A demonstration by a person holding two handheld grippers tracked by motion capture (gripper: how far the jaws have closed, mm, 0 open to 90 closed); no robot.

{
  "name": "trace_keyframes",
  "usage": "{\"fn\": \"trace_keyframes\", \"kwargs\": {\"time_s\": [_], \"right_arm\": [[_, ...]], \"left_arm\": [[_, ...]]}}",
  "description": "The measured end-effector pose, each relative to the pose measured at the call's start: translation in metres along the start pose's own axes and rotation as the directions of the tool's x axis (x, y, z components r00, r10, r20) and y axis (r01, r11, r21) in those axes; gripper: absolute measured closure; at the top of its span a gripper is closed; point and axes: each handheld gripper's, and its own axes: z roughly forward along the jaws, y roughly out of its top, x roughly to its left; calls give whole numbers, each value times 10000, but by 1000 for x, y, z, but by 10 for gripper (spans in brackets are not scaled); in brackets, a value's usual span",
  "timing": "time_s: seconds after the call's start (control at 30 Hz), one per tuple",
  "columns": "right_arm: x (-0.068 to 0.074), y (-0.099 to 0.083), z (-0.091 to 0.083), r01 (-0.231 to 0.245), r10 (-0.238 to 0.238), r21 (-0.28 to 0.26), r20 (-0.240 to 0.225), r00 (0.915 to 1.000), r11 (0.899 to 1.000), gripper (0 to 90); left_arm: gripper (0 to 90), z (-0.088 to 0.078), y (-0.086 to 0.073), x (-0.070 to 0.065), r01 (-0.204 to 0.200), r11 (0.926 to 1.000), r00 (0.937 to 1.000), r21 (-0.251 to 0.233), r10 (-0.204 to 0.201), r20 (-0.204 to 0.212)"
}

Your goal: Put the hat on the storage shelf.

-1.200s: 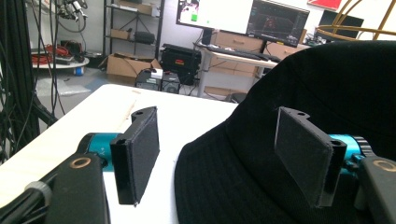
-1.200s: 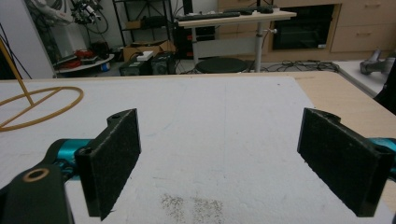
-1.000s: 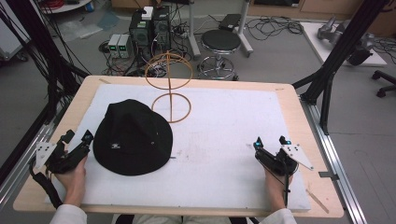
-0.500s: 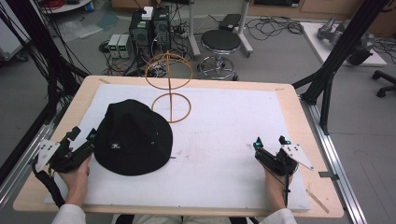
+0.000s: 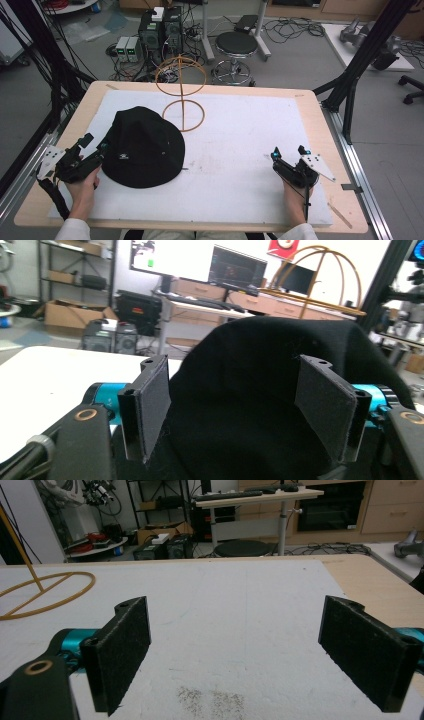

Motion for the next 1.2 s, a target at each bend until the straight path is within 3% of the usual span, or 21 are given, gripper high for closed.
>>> {"fn": "trace_keyframes", "kwargs": {"time_s": [0.43, 0.9, 1.2], "right_arm": [[0, 0, 0, -6, 6, 10, -77, 10000, 10000, 126], [0, 0, 1, 47, -47, 16, -112, 9999, 10000, 126], [0, 0, 0, 36, -36, 8, -112, 9999, 10000, 126]], "left_arm": [[306, 5, 3, -8, 5, 9996, 9976, 273, -23, 693], [306, 13, -2, -17, -186, 9950, 9888, 986, 37, 1495], [305, 20, -10, -27, -668, 9871, 9843, 1458, 413, 1717]]}}
